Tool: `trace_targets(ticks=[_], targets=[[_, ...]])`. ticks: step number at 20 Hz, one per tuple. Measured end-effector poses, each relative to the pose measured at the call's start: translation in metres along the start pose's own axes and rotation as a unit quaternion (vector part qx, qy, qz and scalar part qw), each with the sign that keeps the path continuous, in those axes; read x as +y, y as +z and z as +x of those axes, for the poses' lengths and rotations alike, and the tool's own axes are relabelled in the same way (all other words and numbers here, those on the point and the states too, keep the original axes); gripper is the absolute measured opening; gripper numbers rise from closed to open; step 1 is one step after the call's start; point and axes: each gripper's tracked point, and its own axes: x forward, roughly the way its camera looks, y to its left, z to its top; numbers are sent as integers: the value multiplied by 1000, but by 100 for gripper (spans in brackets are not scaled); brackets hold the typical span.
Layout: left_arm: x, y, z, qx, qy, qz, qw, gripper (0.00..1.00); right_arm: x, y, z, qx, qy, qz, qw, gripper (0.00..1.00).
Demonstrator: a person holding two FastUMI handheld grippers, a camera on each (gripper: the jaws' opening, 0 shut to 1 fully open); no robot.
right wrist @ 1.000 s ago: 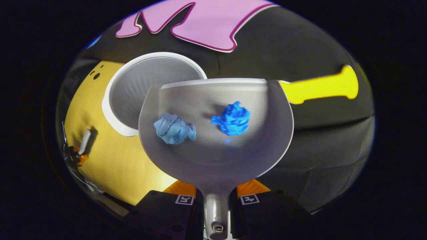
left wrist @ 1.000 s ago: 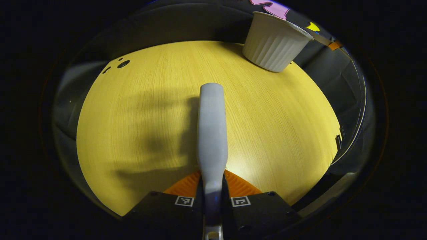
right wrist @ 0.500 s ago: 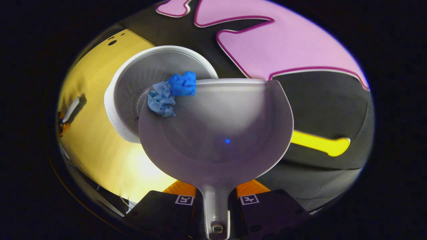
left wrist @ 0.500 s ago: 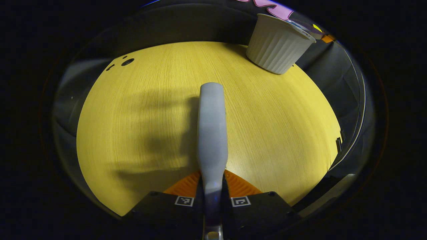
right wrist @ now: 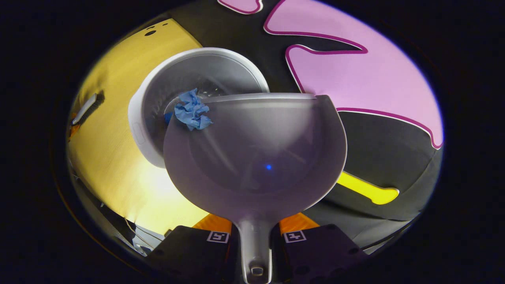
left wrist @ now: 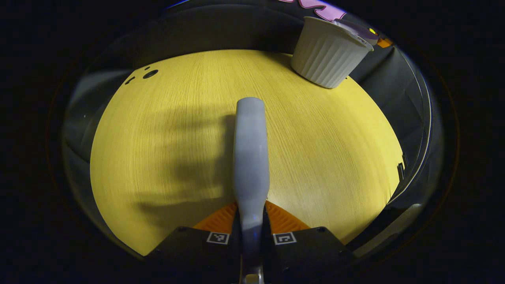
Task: Pick up the small broom and dustpan from the desktop, sweep the trash into the dustpan with the broom, and then empty the trash into the garbage bin.
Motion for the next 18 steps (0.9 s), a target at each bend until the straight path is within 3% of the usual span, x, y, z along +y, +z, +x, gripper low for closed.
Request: trace_targets(ticks=[2, 5, 10, 12, 14, 16, 18], targets=[[0, 0, 0, -1, 1, 1, 1000, 26, 1, 3, -1, 0, -11, -36, 999, 35], [-1, -1, 0, -1, 3, 0, 1000, 29, 4, 7, -3, -1, -6, -35, 999, 35], [-1, -1, 1, -1, 5, -6, 1000, 23, 0, 7, -1, -23, -4, -8, 1000, 35], [-1, -1, 0, -3, 8, -8, 1000, 26, -1, 5, 4, -54, -2, 33, 998, 35], [-1, -1, 1, -5, 10, -13, 1000, 26, 7, 4, 6, -95, 32, 118, 988, 35], [-1, -1, 1, -5, 14, -14, 1000, 26, 10, 5, 6, -138, 60, 188, 970, 35], [0, -1, 0, -3, 18, -13, 1000, 28, 9, 4, 7, -177, 61, 234, 954, 35]])
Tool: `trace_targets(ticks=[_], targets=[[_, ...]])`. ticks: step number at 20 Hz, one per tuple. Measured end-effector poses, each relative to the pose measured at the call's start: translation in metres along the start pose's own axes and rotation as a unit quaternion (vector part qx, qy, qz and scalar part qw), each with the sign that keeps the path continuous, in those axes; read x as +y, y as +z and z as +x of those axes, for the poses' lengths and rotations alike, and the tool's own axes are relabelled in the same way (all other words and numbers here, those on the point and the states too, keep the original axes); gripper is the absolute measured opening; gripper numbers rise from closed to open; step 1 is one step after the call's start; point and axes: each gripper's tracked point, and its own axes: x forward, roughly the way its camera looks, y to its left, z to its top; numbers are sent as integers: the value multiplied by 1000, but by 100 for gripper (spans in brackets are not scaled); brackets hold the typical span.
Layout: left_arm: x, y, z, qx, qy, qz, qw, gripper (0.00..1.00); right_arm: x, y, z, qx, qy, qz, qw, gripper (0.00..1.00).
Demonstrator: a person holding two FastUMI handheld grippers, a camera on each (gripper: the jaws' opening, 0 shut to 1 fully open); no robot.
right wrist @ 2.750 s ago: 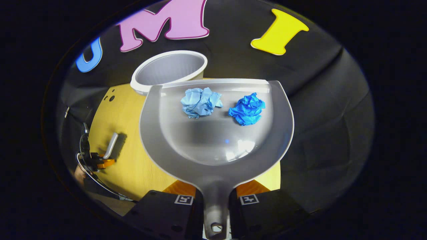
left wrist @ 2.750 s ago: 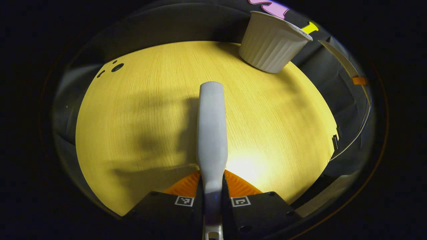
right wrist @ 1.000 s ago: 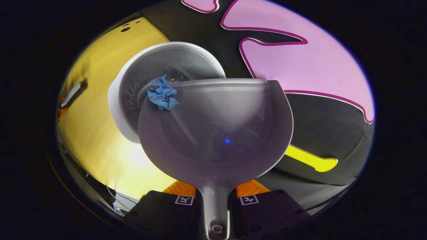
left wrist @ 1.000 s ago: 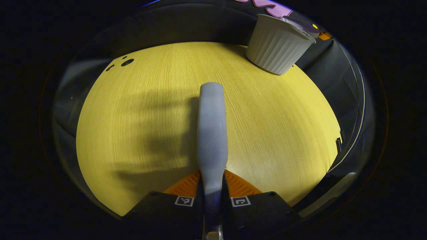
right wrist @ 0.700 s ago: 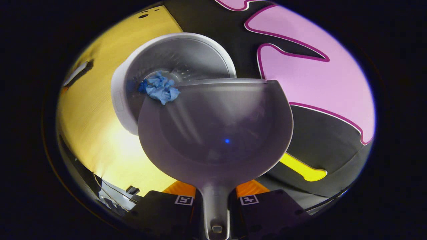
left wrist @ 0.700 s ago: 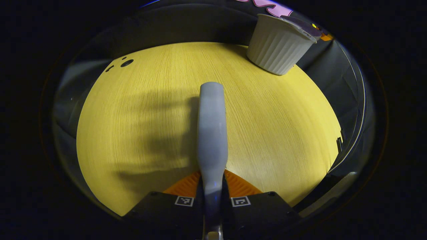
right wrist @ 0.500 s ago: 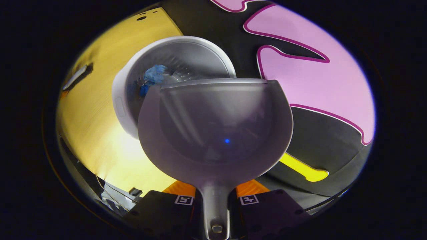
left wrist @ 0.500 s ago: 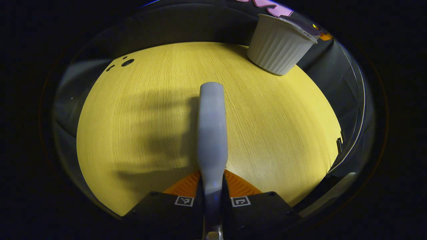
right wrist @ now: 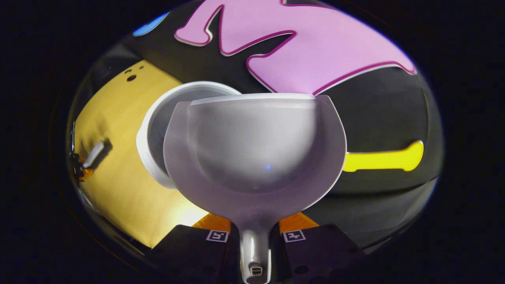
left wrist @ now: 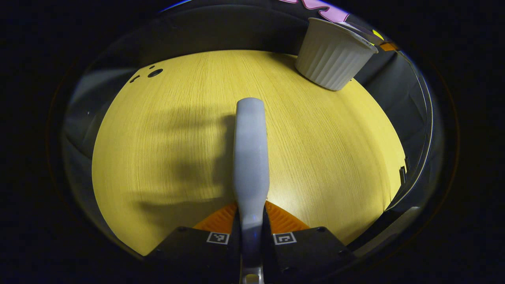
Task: Pick up the small broom and dustpan from the desktop, sweep the trash into the dustpan with the broom, and then empty the trash into the garbage bin.
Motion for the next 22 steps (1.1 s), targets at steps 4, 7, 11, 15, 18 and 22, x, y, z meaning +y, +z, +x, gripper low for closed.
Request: trace_targets(ticks=[4, 7, 11, 15, 18, 22], targets=[[0, 0, -1, 6, 8, 1, 1000, 26, 3, -1, -1, -71, 20, 89, 993, 35], [1, 1, -1, 10, 14, 0, 1000, 26, 8, -7, -5, -111, 46, 134, 984, 35], [2, 0, -4, 15, 25, 2, 1000, 26, 15, -18, 5, -132, 75, 162, 975, 35], [2, 1, -4, 13, 29, 0, 1000, 26, 40, -57, -5, -130, 104, 162, 973, 35], [2, 3, -5, 8, 31, 0, 1000, 29, 80, -94, -13, -112, 143, 164, 970, 35], [1, 3, -7, 9, 32, -3, 999, 26, 136, -146, -16, -78, 181, 142, 970, 35]])
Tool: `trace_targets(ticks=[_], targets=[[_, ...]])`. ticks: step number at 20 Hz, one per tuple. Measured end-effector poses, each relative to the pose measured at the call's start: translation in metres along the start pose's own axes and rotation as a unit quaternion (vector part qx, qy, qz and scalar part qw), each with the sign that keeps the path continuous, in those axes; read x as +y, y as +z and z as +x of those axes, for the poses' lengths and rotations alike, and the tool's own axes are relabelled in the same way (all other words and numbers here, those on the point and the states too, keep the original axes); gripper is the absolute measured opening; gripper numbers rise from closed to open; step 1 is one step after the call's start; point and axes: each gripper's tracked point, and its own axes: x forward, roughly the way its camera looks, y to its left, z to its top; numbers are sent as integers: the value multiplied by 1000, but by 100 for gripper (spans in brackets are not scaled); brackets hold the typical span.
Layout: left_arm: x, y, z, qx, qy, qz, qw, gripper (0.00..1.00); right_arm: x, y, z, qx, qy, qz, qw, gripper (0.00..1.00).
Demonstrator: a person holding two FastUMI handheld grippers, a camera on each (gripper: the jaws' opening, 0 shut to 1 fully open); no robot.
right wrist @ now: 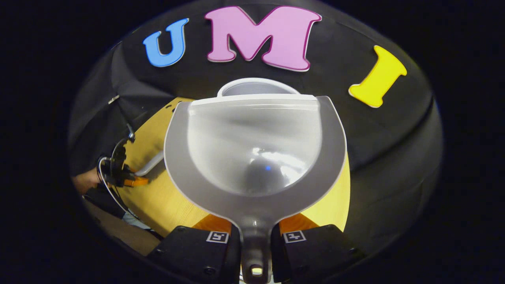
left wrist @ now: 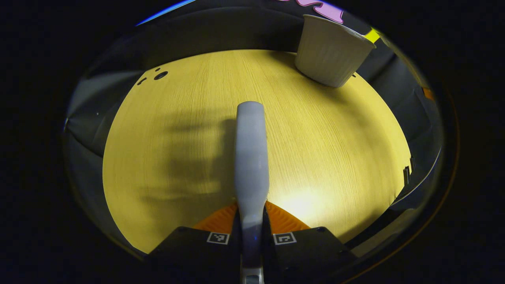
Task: Pick up the small broom and dustpan from the desktop, sweep the trash into the dustpan with the broom, and then empty the trash into the garbage bin.
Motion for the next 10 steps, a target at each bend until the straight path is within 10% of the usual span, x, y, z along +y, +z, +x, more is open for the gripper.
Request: trace_targets(ticks=[10], targets=[[2, 3, -2, 3, -15, 20, 1000, 26, 69, -143, 82, 135, 27, -6, 990, 35]])
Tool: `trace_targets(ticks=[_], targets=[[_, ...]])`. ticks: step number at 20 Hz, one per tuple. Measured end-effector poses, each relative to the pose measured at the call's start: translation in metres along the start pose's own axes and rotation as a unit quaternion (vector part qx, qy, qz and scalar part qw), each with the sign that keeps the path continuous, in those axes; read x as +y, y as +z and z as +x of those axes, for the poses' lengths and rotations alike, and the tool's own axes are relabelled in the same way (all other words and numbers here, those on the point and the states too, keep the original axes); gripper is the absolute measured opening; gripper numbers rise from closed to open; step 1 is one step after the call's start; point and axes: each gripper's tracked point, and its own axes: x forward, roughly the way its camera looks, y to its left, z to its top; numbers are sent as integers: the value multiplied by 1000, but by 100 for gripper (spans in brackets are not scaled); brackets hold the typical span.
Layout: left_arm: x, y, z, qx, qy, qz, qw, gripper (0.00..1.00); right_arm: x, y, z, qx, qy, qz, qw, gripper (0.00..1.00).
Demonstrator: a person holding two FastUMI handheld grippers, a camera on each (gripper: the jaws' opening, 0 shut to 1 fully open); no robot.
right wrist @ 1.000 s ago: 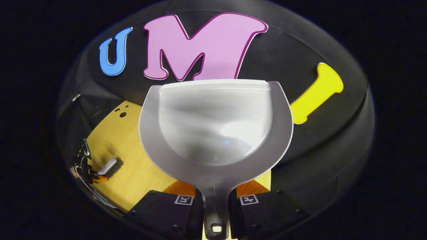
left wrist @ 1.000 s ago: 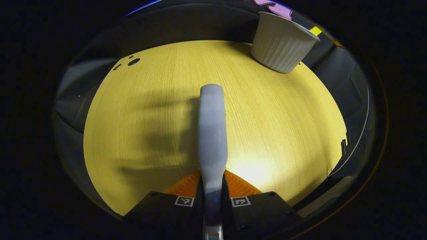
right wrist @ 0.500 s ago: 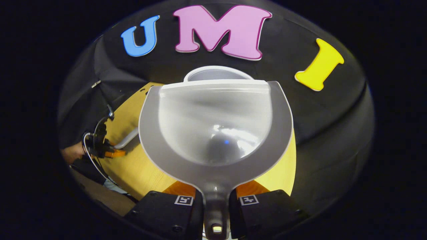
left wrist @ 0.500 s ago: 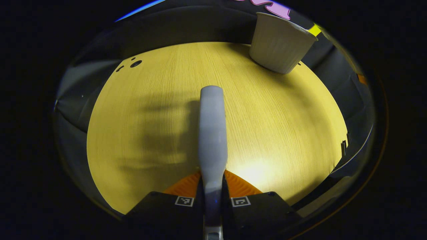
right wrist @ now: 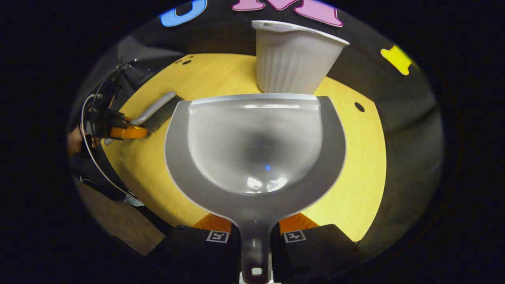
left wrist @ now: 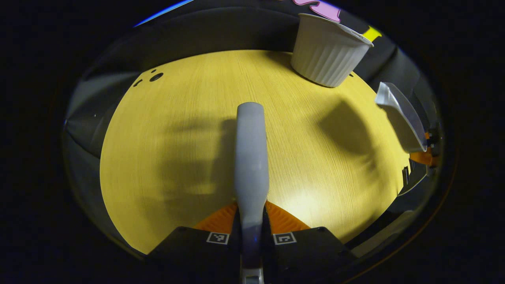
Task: Pick up the small broom and dustpan from the desktop, sweep the trash into the dustpan with the broom, and then empty the trash into the garbage bin.
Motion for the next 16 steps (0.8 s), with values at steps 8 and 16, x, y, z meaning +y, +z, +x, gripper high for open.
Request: trace_targets(ticks=[8, 16], targets=[[4, 2, 0, 24, -18, 54, 998, 27, 39, -26, 44, 76, 4, 22, 997, 35], [4, 0, 0, 23, -17, 40, 999, 27, 38, -28, 41, 101, 17, 26, 994, 35]])
